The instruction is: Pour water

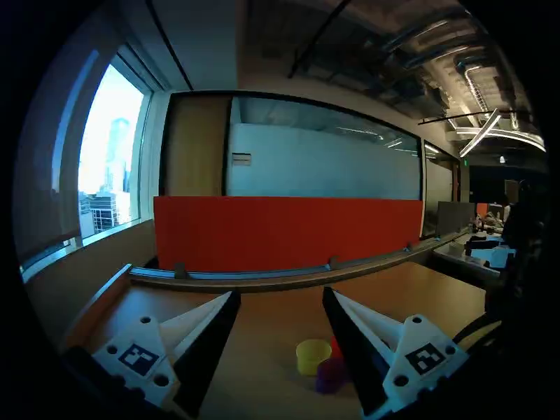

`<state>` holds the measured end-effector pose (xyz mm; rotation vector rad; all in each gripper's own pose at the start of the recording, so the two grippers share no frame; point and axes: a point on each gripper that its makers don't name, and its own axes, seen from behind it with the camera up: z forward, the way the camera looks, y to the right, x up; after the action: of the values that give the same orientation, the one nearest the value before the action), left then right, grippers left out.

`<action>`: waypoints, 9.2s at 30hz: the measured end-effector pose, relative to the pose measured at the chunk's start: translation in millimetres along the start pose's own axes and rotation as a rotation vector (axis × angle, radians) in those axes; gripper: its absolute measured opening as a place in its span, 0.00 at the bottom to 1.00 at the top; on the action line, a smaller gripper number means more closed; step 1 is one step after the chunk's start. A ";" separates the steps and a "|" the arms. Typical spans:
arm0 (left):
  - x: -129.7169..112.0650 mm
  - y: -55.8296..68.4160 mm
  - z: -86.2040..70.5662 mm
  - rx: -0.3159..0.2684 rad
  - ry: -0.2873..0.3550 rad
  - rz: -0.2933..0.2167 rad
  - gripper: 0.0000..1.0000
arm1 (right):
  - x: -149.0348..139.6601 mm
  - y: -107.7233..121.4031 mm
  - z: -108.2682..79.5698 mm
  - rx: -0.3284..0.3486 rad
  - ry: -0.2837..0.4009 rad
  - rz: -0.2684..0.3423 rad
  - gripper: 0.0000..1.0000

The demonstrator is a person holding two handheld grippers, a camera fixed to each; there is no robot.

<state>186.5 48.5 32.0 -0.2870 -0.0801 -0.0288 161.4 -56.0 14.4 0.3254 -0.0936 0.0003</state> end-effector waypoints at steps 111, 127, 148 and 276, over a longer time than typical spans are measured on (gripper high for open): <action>-205.1 149.3 15.5 -0.637 -0.434 0.200 0.86 | -74.4 -26.7 21.6 0.305 -0.294 -0.155 1.00; -234.3 162.3 11.9 -0.685 -0.493 0.207 0.86 | -80.4 -24.5 26.5 0.305 -0.308 -0.157 1.00; -255.8 168.8 23.1 -0.689 -0.528 0.227 0.86 | -81.7 -20.3 30.4 0.300 -0.314 -0.165 1.00; -219.7 179.0 101.8 -0.632 -0.363 0.270 0.84 | -90.2 -5.5 28.9 0.279 -0.328 -0.150 1.00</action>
<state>-32.9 252.7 60.7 -0.9313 -0.3947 0.2720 69.0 -69.1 31.6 0.6090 -0.3967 -0.1906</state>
